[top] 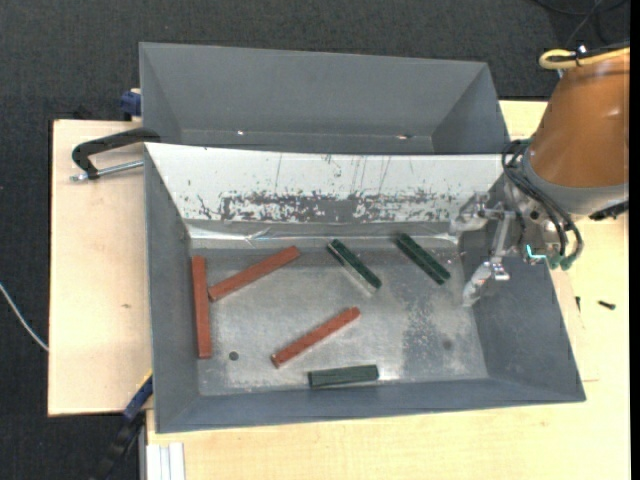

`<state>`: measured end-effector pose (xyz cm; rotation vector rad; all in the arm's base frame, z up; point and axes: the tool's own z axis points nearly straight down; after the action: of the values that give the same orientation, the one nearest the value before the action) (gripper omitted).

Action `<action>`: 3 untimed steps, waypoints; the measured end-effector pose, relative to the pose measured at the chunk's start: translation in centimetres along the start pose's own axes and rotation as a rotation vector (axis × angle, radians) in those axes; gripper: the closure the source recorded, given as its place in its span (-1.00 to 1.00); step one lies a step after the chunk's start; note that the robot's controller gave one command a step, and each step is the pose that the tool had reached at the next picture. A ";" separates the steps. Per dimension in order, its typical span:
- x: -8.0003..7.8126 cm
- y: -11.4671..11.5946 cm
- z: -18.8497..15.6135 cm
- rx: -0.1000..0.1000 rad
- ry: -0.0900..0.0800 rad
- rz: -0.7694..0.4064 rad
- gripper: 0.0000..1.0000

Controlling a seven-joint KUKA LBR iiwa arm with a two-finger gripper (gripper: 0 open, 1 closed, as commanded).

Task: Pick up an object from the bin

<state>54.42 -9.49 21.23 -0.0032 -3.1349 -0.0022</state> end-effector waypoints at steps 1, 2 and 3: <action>-0.2 0.0 -0.5 0.001 -0.009 -0.001 -1.00; -1.0 0.5 3.4 0.003 -0.018 -0.003 -1.00; -2.4 1.2 10.3 0.002 -0.012 -0.025 -1.00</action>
Offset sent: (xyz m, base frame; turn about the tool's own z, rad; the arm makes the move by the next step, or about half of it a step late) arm 0.0226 0.0183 -0.1423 -0.0113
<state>56.76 -8.24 10.93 0.0356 -3.1471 0.0002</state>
